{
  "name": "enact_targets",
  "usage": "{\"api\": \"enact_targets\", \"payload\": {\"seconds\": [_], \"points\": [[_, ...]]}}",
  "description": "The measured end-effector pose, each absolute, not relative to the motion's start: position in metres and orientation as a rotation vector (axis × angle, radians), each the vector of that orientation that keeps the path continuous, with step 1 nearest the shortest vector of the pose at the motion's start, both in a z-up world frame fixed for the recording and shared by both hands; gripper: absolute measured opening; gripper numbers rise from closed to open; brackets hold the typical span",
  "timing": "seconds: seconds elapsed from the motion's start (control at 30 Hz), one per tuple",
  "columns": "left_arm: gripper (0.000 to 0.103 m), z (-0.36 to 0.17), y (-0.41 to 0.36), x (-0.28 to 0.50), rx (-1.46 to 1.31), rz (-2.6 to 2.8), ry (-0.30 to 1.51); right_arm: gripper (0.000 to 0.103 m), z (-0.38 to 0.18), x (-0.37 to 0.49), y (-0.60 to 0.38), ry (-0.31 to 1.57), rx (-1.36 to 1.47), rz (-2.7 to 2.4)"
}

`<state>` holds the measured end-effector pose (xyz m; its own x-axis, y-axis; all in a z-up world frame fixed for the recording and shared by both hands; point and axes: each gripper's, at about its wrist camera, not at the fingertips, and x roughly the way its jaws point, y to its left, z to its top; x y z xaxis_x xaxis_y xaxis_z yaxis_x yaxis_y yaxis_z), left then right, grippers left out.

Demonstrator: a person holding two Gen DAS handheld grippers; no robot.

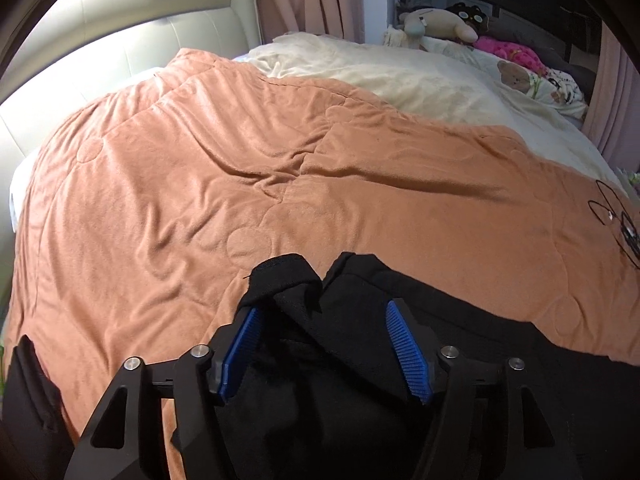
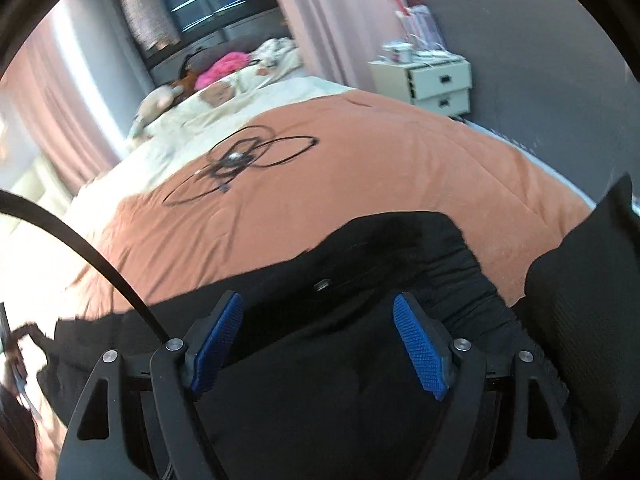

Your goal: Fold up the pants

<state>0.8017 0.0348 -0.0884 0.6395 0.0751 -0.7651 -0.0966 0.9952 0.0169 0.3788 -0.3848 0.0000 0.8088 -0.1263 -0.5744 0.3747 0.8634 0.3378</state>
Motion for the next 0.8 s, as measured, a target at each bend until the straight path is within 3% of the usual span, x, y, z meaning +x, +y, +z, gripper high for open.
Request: {"api": "enact_targets", "payload": {"seconds": [0.07,0.13,0.3,0.57,0.8], "points": [[0.077,-0.088,0.037,0.797,-0.034,0.085,0.885,0.077,0.004,0.375,-0.367,0.590,0.418,-0.241],[0.090,-0.088,0.034,0.791,-0.023,0.070,0.906,0.077,0.002,0.375,-0.353,0.621,0.387,-0.200],[0.103,-0.094,0.021,0.777,0.050,0.031,0.933,0.077,0.000,0.397,-0.302,0.732,0.305,-0.078],[0.103,-0.110,0.015,0.766,0.153,-0.034,0.968,0.077,-0.029,0.452,-0.244,0.955,0.153,0.006],[0.095,-0.140,0.000,0.775,0.271,-0.068,1.024,0.064,-0.036,0.509,-0.253,1.013,0.188,-0.047]]}}
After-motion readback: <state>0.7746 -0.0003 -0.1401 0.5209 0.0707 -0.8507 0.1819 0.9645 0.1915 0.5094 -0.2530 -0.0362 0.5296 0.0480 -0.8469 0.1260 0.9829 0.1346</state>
